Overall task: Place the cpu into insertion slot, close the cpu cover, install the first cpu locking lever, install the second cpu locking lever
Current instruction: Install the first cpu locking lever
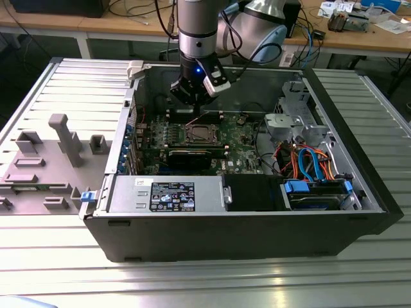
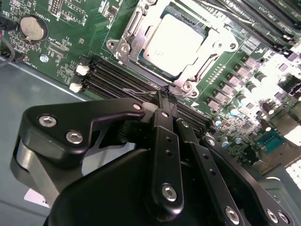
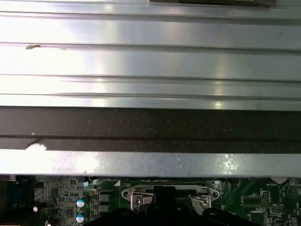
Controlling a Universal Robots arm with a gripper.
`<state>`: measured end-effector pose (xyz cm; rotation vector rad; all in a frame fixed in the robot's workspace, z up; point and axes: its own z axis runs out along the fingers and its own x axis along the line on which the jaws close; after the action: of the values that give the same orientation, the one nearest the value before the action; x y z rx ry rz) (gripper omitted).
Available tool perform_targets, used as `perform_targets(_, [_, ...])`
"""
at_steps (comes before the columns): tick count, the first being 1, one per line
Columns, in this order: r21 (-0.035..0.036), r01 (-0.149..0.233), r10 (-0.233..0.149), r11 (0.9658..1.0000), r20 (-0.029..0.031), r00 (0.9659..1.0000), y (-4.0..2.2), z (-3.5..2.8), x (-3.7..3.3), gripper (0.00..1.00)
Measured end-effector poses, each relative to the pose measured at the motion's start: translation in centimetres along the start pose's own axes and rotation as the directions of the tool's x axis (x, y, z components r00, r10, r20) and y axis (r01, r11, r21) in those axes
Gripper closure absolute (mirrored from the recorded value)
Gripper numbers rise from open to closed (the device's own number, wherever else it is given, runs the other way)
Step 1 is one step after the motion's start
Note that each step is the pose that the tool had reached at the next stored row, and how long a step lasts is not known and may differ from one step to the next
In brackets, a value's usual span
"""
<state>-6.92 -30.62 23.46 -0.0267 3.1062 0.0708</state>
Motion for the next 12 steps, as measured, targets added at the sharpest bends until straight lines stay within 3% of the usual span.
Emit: perform_targets(12, [0.0002, -0.002, 0.002, 1.0000, 0.0000, 1.0000, 0.65, 0.69, -0.93, 0.89])
